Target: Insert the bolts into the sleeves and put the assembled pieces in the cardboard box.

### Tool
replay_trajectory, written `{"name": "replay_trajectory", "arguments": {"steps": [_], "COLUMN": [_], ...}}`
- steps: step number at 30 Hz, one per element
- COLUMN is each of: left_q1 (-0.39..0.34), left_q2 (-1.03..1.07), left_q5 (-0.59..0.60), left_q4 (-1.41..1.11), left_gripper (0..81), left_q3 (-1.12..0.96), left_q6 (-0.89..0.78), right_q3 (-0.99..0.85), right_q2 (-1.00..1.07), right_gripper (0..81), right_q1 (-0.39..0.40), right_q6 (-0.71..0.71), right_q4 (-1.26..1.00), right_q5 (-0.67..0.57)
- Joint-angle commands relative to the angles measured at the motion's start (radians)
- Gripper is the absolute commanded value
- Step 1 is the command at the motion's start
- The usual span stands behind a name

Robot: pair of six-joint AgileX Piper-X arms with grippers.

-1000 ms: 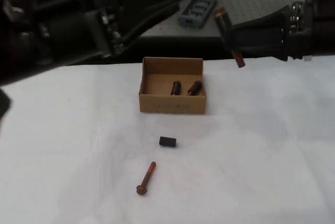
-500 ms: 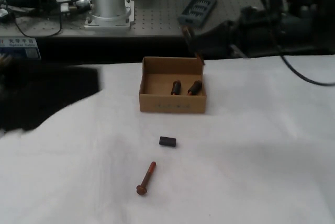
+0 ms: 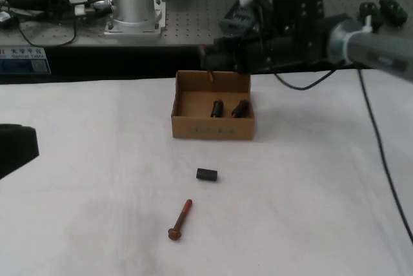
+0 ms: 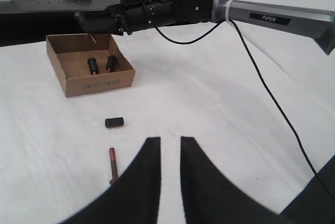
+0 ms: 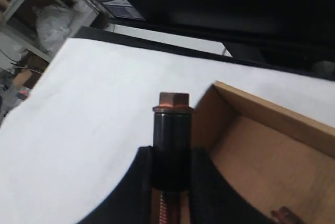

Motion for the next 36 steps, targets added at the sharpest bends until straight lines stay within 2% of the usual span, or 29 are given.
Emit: {"name": "replay_trajectory", "arguments": {"steps": [1,6,9,12,14,21,26,31,34,36], "left_q1": [0.001,0.001,0.001,0.001,0.001,0.001,0.001,0.001,0.001,0.001], "left_q2": [-0.008,-0.008,-0.008,-0.008,-0.008,-0.008,-0.008,-0.008,-0.008,-0.005], "left_q5": [-0.009,-0.009,-0.038,-0.07,-0.072,-0.072,-0.072,-0.074,-0.098,-0.114], "left_q4": [0.0,0.0,0.0,0.0,0.0,0.0,0.0,0.0,0.0,0.0], "left_gripper": [10.4,10.4,10.4,10.4,10.4,10.4,10.4,10.4,10.4,10.4], "left_q3": [-0.006,-0.006,-0.006,-0.006,-0.006,-0.006,-0.006,-0.006,-0.006,-0.006], "left_q6": [0.013,0.057,0.071,0.073,0.073,0.073,0.073,0.081,0.083,0.088], "right_q3": [-0.018,-0.028,-0.028,-0.028,-0.028,-0.028,-0.028,-0.028,-0.028,-0.012], "right_q2": [-0.017,-0.006,-0.006,-0.006,-0.006,-0.032,-0.089,-0.21,-0.278,-0.322], "right_gripper": [1.9,1.3,11.7,27.6,33.7,33.9,33.9,33.9,33.9,33.7], "right_q1": [-0.005,-0.005,-0.005,-0.005,-0.005,-0.005,-0.005,0.003,0.008,0.007], "right_q6": [0.001,-0.027,-0.03,-0.026,-0.022,-0.03,-0.046,-0.304,-0.469,-0.519], "right_q4": [-0.021,0.058,0.076,0.101,0.122,0.15,0.208,0.518,0.738,0.833], "right_q5": [-0.011,0.001,0.001,0.001,-0.004,-0.038,-0.114,-0.116,-0.069,-0.036]}}
